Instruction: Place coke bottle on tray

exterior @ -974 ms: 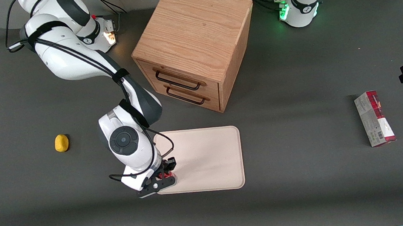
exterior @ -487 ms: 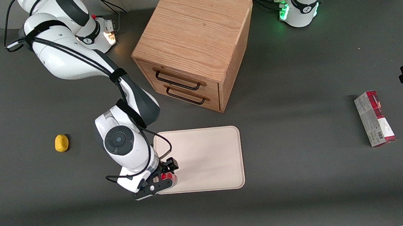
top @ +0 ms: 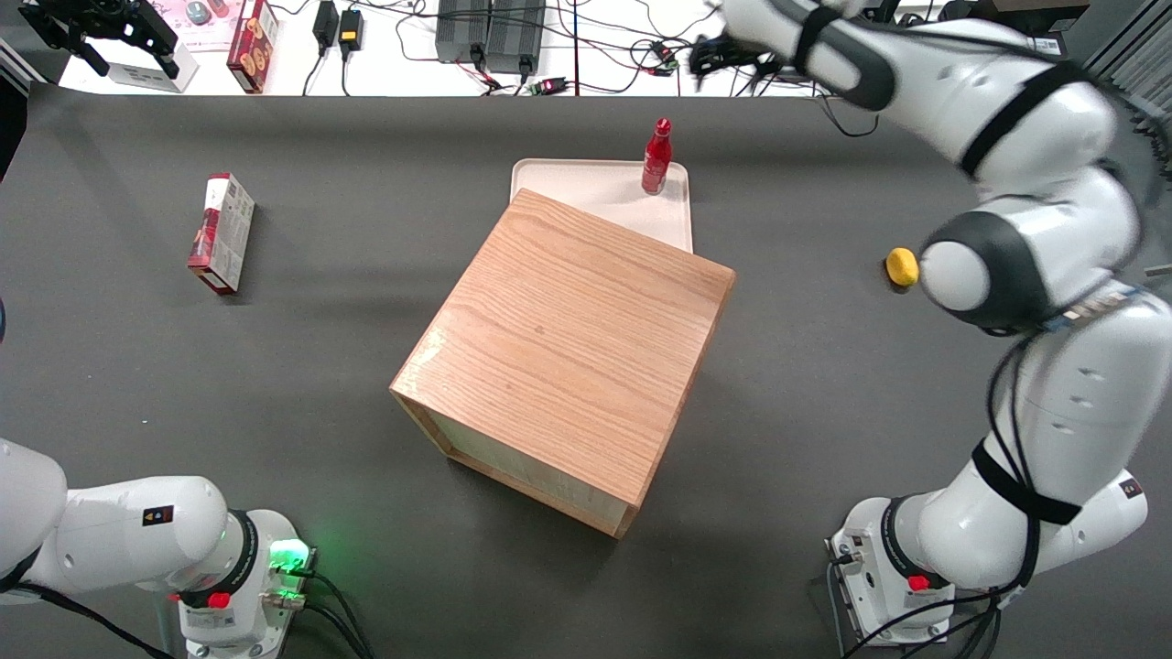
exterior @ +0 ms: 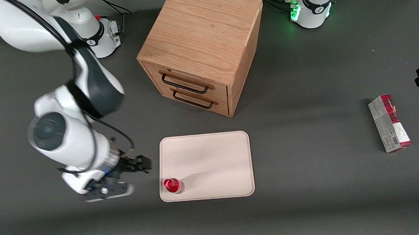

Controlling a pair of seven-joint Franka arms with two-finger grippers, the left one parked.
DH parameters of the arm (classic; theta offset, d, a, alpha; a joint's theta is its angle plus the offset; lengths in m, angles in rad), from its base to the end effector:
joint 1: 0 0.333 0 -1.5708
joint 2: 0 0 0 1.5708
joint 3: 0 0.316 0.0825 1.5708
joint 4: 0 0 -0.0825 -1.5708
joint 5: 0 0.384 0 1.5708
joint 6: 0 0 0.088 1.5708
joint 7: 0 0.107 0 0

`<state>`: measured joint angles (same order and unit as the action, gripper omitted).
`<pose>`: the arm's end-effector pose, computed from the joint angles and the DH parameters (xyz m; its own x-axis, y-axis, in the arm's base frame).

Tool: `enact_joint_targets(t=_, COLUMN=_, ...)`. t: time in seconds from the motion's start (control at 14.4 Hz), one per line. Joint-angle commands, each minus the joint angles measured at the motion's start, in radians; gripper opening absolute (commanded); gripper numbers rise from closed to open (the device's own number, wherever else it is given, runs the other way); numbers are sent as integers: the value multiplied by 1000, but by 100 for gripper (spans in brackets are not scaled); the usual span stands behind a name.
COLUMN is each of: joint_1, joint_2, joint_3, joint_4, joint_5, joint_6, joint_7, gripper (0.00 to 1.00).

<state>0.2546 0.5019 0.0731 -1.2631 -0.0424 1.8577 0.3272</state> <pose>0.6811 0.2158 0.4795 0.9959 -0.0011 0.0909 0.0010 -0.9997 -0.0240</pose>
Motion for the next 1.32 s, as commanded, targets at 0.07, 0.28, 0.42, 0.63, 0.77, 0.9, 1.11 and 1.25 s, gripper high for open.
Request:
enact_joint_targets(t=0.07, joint_1=3, joint_2=-397, joint_3=-96, joint_4=-469, joint_5=35, joint_6=28, joint_7=-77, gripper=100)
enact_joint_targets(t=0.28, joint_1=5, joint_2=-654, joint_3=-159, joint_4=-704, joint_5=52, joint_6=26, joint_7=-129, gripper=100)
enact_joint_targets(t=0.42, joint_1=5, joint_2=-790, joint_3=-182, joint_4=-804, joint_5=52, joint_6=-9, joint_7=-149, gripper=100)
enact_joint_targets(t=0.63, joint_1=5, joint_2=-841, joint_3=-252, joint_4=-802, joint_5=52, joint_6=-95, joint_7=-213, gripper=100)
enact_joint_targets(t=0.77, joint_1=5, joint_2=-835, joint_3=-256, joint_4=-780, joint_5=52, joint_6=-103, joint_7=-218, gripper=100)
enact_joint_targets(t=0.9, joint_1=5, joint_2=-800, joint_3=-250, joint_4=-747, joint_5=52, joint_6=-104, joint_7=-206, gripper=100)
enact_joint_targets(t=1.11, joint_1=6, joint_2=-711, joint_3=-242, joint_4=-635, joint_5=52, joint_6=-144, joint_7=-160, gripper=100)
enact_joint_targets(t=1.25, joint_1=6, joint_2=-657, joint_3=-239, joint_4=-575, joint_5=52, joint_6=-172, joint_7=-160, gripper=100)
